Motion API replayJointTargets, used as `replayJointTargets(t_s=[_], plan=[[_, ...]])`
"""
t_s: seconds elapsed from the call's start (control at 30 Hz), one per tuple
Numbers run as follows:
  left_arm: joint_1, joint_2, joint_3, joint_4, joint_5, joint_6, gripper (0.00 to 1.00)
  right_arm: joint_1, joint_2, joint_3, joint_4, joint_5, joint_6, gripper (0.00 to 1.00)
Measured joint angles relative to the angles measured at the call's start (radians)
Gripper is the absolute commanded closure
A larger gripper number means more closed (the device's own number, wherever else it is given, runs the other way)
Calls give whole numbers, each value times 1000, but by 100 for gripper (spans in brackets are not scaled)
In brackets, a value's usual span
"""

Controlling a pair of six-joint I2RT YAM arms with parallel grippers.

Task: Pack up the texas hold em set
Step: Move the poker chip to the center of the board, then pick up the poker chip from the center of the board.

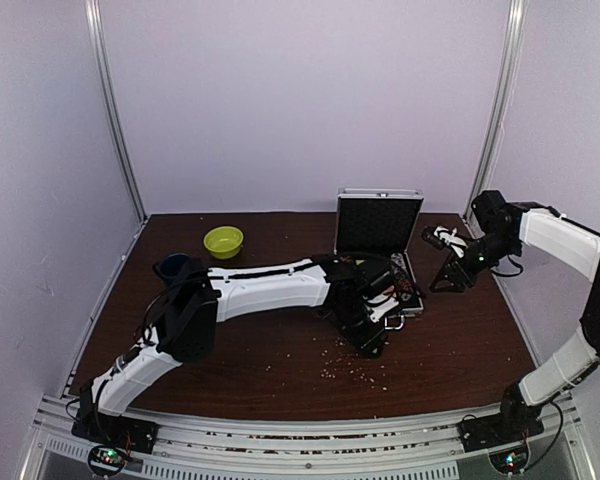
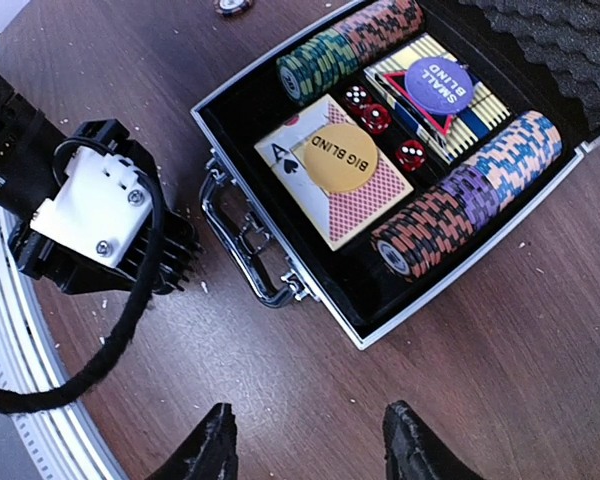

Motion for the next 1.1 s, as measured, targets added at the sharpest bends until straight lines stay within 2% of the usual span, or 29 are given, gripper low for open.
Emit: replayJointTargets(t_s=[0.1,0.27,0.37,0.47,0.63,0.8,1.1], plan=[[-1,-53,-86,21,-43,29,42,0,2,0,-2,-30,0,49],[31,-235,-276,30,-131,35,43,0,6,-8,27,-95,13,49],[103,-359,-368,45,-171,22,46,0,6,-39,75,-132,29,49],[203,-410,-403,48,-201,9,45,6,6,-54,96,-143,37,49],[324,-371,-406,46,-262,5,39,33,6,-70,135,-143,48,49],[328,-279,-357,35,-305,-2,38,70,8,-87,145,-140,51,49],[352,-214,-336,43,-280,-2,38,84,15,-89,151,-132,52,49]])
